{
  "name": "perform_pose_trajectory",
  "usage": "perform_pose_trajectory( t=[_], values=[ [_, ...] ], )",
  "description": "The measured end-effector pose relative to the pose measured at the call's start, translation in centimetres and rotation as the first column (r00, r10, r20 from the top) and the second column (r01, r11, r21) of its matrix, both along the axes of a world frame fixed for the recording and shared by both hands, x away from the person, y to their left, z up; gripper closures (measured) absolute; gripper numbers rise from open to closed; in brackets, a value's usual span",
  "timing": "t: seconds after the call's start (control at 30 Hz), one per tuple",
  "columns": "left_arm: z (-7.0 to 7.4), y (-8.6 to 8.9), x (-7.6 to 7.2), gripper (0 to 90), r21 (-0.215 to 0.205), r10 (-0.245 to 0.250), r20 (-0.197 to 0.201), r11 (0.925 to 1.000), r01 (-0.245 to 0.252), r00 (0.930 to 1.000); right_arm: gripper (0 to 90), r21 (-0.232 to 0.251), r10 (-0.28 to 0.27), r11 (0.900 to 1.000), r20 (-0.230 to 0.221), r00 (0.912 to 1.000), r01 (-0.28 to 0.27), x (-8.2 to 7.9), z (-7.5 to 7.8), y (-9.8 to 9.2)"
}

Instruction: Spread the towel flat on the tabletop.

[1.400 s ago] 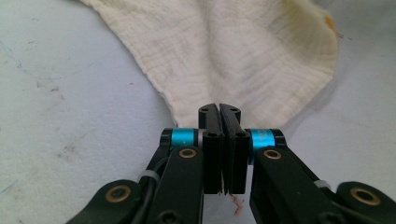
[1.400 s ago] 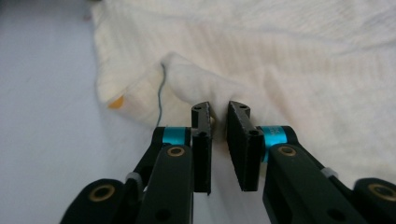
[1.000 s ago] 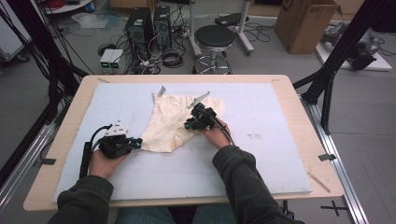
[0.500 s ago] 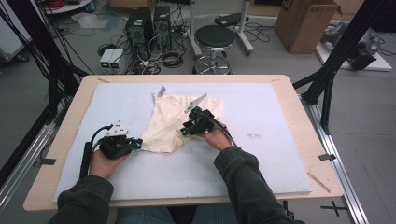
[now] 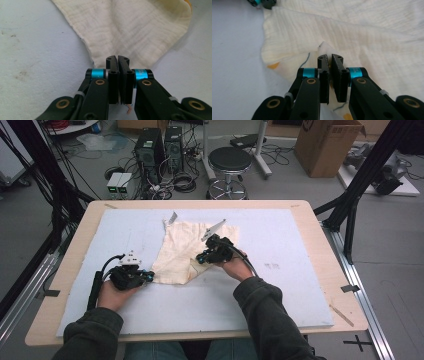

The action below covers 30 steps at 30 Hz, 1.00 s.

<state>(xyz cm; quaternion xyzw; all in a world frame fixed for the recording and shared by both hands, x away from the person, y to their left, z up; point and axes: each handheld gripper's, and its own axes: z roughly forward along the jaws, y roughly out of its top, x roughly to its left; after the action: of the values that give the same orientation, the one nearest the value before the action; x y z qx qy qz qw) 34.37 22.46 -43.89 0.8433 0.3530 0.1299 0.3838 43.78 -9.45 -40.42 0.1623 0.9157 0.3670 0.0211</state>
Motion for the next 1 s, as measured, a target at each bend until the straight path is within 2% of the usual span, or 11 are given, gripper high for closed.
perform_pose_trajectory(
  t=[0.07, 0.17, 0.4, 0.47, 0.53, 0.6, 0.67, 0.73, 0.8, 0.93, 1.0],
  values=[
    [0.1, -0.1, -0.1, 88.7, 0.009, -0.006, 0.007, 0.9999, 0.006, 1.0000, 85.1, 0.019, 0.007, 1.000, -0.006, 1.0000, -0.007, -0.3, 0.7, -1.1],
    [0.2, -0.5, -0.5, 89.1, 0.015, -0.026, 0.008, 0.9995, 0.026, 0.9996, 85.1, 0.012, 0.013, 1.000, -0.002, 0.9999, -0.013, -0.9, 1.2, -2.7],
    [0.9, -1.6, -1.8, 89.3, 0.022, -0.072, 0.013, 0.9972, 0.072, 0.9973, 85.2, 0.019, 0.034, 0.999, -0.014, 0.9993, -0.034, -3.4, 1.4, -6.6],
    [1.1, -2.1, -2.3, 89.3, 0.022, -0.083, 0.013, 0.9963, 0.083, 0.9964, 85.3, -0.005, 0.037, 0.999, -0.019, 0.9991, -0.037, -4.0, 1.4, -7.4],
    [1.2, -2.3, -2.7, 89.3, 0.018, -0.090, 0.018, 0.9958, 0.089, 0.9958, 85.3, 0.013, 0.046, 0.999, -0.012, 0.9989, -0.046, -4.7, 1.5, -8.2],
    [1.1, -2.4, -3.0, 89.3, 0.003, -0.085, 0.017, 0.9964, 0.085, 0.9963, 85.4, 0.024, 0.050, 0.998, -0.018, 0.9986, -0.050, -5.3, 1.3, -8.8],
    [0.7, -2.5, -3.2, 89.3, 0.017, -0.080, 0.018, 0.9967, 0.080, 0.9966, 85.6, 0.028, 0.060, 0.998, -0.031, 0.9977, -0.059, -5.9, 0.8, -9.3],
    [0.6, -2.5, -3.4, 89.3, 0.010, -0.082, 0.010, 0.9966, 0.082, 0.9966, 85.6, 0.010, 0.068, 0.998, -0.040, 0.9969, -0.068, -6.4, 0.2, -9.6],
    [0.7, -2.5, -3.5, 89.2, 0.003, -0.081, 0.016, 0.9967, 0.081, 0.9966, 85.6, -0.004, 0.058, 0.998, -0.039, 0.9976, -0.058, -6.7, -0.3, -10.1],
    [0.7, -2.5, -3.7, 89.2, 0.002, -0.080, 0.011, 0.9968, 0.080, 0.9968, 85.6, 0.007, 0.033, 0.999, -0.056, 0.9979, -0.032, -7.3, -0.7, -11.5],
    [0.5, -2.4, -3.7, 89.2, 0.001, -0.075, 0.006, 0.9972, 0.075, 0.9972, 85.6, -0.014, 0.028, 0.999, -0.056, 0.9981, -0.029, -7.5, -1.1, -11.8]
  ],
)
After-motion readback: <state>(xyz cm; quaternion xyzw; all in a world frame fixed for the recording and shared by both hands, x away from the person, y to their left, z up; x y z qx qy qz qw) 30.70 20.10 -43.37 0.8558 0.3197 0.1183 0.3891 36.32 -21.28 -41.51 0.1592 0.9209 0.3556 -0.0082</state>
